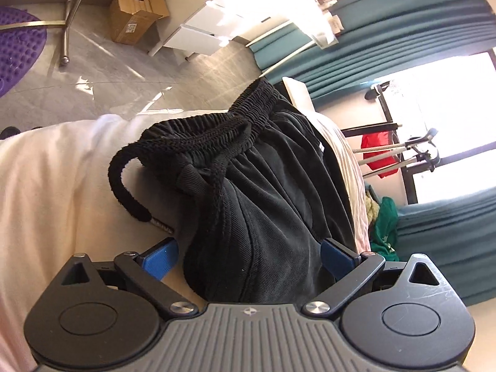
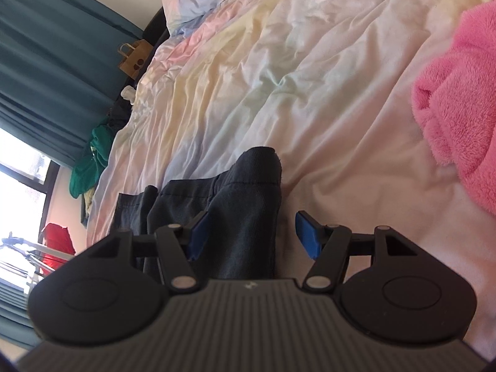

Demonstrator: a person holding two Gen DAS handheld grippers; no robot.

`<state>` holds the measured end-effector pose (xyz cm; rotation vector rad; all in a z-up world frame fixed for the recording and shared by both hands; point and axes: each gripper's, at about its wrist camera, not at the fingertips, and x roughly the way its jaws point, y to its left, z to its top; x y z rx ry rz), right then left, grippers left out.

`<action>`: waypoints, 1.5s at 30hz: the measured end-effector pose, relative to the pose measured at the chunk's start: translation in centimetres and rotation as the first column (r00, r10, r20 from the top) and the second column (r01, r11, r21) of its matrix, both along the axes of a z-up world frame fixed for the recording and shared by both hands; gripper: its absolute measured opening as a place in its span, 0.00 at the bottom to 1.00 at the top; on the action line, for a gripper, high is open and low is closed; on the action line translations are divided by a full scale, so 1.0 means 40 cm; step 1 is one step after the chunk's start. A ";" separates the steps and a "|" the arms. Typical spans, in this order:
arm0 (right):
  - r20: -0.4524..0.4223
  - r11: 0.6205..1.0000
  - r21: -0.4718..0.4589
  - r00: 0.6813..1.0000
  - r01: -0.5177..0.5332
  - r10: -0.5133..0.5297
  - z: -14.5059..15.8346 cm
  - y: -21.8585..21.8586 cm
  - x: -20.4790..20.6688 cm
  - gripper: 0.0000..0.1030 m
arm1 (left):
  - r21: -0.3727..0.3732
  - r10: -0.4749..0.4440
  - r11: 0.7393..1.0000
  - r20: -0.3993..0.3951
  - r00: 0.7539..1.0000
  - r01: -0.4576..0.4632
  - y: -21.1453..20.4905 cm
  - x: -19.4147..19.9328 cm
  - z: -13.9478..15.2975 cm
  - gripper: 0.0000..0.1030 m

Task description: Fold clothes

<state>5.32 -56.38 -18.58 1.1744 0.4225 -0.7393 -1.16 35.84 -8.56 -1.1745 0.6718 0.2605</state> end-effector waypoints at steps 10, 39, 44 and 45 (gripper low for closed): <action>0.064 0.996 -0.020 0.994 -0.091 0.092 -0.003 0.008 0.060 0.36 | -0.258 -0.029 0.965 0.070 0.997 0.046 0.044 0.029 -0.099 0.76; 0.217 0.965 -0.254 0.969 -0.060 0.118 0.128 0.054 0.008 0.07 | -0.142 0.108 0.987 0.277 0.955 -0.071 0.014 -0.112 0.044 0.10; 0.210 0.942 -0.318 0.962 -0.103 0.176 0.211 0.068 0.120 0.07 | -0.033 0.072 0.997 0.274 0.959 -0.065 0.005 0.002 0.138 0.10; 0.210 0.936 -0.335 0.960 -0.110 0.188 0.233 0.070 0.154 0.07 | -0.007 0.059 0.998 0.278 0.959 -0.059 0.003 0.042 0.164 0.10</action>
